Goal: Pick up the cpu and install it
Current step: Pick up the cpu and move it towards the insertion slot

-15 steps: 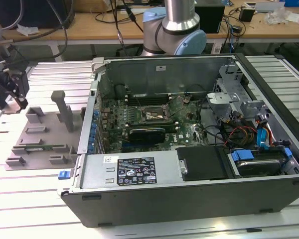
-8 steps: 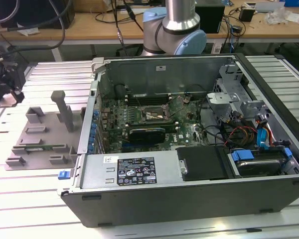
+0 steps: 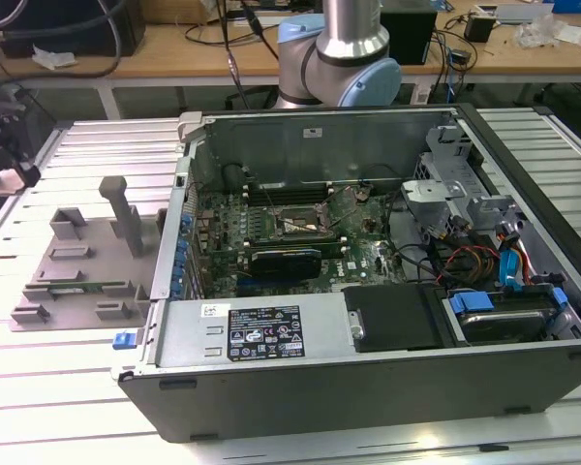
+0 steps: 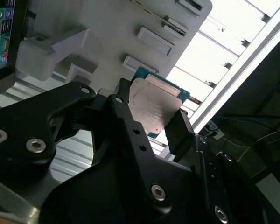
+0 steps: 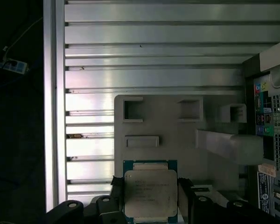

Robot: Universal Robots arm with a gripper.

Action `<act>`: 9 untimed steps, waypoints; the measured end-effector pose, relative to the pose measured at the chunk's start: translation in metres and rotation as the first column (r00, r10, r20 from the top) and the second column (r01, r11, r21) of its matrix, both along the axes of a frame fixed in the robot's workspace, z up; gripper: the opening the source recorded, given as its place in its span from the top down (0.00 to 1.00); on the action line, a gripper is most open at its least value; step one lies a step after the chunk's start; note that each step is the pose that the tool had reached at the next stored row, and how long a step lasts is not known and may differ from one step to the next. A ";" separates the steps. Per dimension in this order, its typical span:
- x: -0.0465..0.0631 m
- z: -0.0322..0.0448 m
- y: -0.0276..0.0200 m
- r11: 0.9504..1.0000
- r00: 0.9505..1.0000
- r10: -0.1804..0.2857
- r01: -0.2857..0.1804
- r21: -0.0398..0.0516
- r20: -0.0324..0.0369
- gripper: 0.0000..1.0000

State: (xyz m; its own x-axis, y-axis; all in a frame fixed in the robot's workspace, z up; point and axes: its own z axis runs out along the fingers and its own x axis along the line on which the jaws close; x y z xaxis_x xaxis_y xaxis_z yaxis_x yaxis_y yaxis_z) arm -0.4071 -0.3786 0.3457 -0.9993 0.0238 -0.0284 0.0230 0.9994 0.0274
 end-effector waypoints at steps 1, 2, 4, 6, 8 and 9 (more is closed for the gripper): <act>0.000 0.0041 0.0000 1.000 1.000 0.000 0.000 0.000 0.000 0.45; 0.000 0.0080 0.0001 1.000 1.000 0.000 0.000 0.000 0.000 0.45; 0.000 0.0137 0.0001 1.000 1.000 0.000 0.000 0.000 0.000 0.45; 0.000 0.0186 0.0001 1.000 1.000 0.000 0.000 0.000 0.000 0.45; 0.000 0.0263 0.0001 1.000 1.000 0.000 0.000 0.000 0.000 0.45; 0.000 0.0313 0.0002 1.000 1.000 0.000 0.000 0.000 0.000 0.45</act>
